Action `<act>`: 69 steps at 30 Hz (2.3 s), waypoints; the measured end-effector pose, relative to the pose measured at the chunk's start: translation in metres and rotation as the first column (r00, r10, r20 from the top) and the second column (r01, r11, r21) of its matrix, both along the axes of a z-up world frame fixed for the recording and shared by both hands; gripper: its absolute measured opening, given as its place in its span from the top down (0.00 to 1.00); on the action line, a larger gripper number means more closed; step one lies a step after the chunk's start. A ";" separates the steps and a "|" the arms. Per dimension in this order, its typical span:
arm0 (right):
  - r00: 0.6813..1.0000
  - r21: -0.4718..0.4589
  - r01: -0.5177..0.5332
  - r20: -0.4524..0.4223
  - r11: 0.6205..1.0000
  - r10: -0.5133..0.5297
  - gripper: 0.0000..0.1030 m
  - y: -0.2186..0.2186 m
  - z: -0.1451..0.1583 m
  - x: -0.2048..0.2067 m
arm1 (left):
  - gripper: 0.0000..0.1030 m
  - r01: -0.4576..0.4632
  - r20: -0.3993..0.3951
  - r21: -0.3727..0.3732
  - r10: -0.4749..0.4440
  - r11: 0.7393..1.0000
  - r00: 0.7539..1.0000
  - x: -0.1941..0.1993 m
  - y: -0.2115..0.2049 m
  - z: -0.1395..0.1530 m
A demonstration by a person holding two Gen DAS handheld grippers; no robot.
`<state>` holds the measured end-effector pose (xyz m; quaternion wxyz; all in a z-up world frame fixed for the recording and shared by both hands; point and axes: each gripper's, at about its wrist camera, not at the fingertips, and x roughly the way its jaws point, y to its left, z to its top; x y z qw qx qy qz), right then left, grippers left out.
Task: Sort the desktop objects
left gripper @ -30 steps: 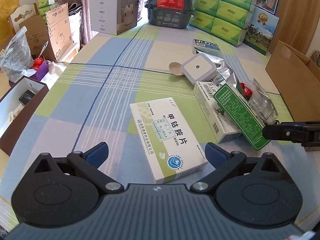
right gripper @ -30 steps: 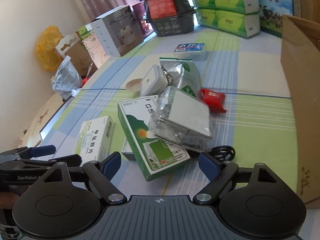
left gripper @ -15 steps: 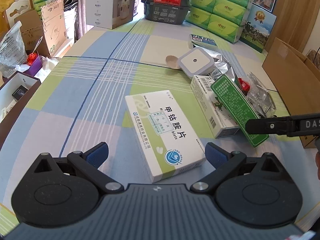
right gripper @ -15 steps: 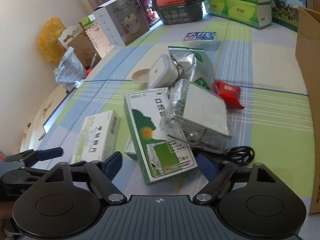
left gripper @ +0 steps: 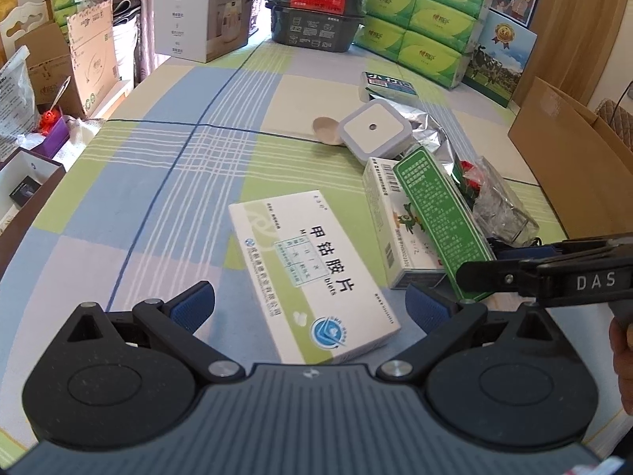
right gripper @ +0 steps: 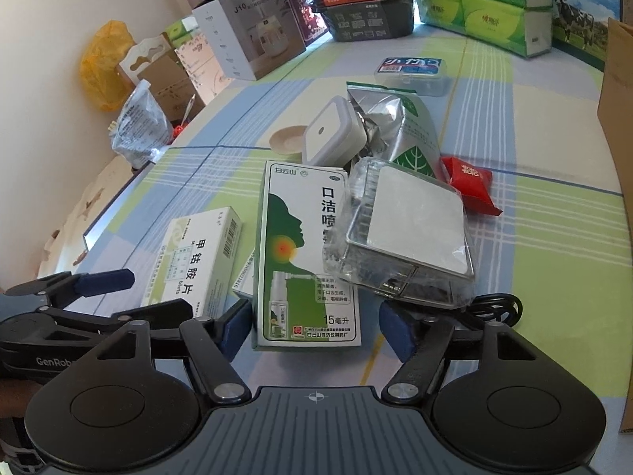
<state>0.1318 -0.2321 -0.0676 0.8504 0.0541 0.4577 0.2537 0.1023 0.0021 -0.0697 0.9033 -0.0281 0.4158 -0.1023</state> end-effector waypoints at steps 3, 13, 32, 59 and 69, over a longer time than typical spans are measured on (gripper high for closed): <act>1.000 0.006 0.005 0.003 1.000 -0.005 0.46 -0.003 0.003 -0.001 | 0.02 0.012 -0.004 0.008 -0.012 1.000 1.000 0.004 -0.006 -0.002; 0.999 -0.107 -0.038 0.031 0.994 0.042 0.47 0.004 0.007 -0.015 | 0.26 0.054 -0.032 0.058 -0.052 0.997 0.998 0.007 -0.009 -0.013; 0.993 -0.077 -0.105 0.041 0.992 0.108 0.47 0.026 0.000 -0.016 | 0.27 0.130 -0.001 0.122 -0.131 0.984 0.991 -0.014 0.004 -0.001; 0.982 -0.119 -0.056 0.173 0.991 0.076 0.49 0.026 0.029 -0.042 | 0.34 0.068 0.005 0.134 -0.069 0.989 0.998 -0.034 0.001 0.018; 0.964 -0.141 0.106 0.258 0.984 -0.067 0.49 -0.024 0.093 -0.080 | 0.34 0.144 0.065 0.145 -0.154 0.979 0.986 -0.058 -0.032 0.075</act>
